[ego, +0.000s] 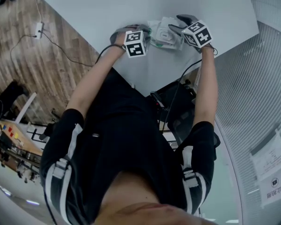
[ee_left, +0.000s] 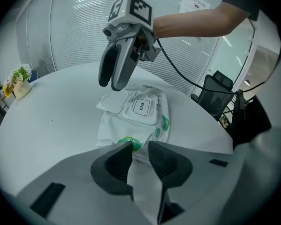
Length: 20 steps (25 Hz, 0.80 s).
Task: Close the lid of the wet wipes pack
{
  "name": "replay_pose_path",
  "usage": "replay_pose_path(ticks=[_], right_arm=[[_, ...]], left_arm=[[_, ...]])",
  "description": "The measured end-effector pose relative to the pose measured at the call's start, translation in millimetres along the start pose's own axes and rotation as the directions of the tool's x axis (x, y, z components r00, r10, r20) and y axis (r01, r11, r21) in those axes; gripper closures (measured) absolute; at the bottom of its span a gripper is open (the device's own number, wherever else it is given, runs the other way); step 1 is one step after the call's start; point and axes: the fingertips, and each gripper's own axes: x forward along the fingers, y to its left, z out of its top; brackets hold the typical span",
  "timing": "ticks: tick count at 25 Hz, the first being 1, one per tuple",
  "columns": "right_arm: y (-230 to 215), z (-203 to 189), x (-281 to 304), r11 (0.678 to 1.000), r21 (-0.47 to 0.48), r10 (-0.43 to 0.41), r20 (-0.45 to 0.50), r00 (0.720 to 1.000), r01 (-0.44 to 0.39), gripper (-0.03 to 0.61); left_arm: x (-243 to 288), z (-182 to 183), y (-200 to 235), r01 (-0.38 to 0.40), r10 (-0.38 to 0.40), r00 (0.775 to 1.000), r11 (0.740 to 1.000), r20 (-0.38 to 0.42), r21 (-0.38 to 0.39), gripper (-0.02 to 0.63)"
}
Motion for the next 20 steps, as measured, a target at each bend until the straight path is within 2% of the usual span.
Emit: replay_pose_path(ticks=[3,10,16,20], right_arm=[[-0.8,-1.3,9.7,0.996,-0.033,0.079,-0.069,0.994,-0.082,0.308],[8.0,0.4,31.2,0.971,-0.050,0.220,-0.207,0.953,-0.235,0.327],[25.1,15.8,12.3,0.968,-0.086,0.218,-0.186,0.958,-0.237,0.342],[49.8,15.7,-5.9,0.969,-0.101,0.210,-0.125,0.970,-0.223,0.345]], left_arm=[[-0.6,1.4,-0.6,0.005,-0.005,1.000,1.000,-0.011,0.003,0.494],[-4.3,-4.9,4.8,0.002,-0.002,1.000,1.000,-0.006,-0.001,0.494],[-6.5,-14.3,9.3,0.007,-0.007,1.000,1.000,-0.010,-0.007,0.494],[-6.8,-13.9,7.9,0.009,-0.010,1.000,1.000,-0.014,-0.013,0.494]])
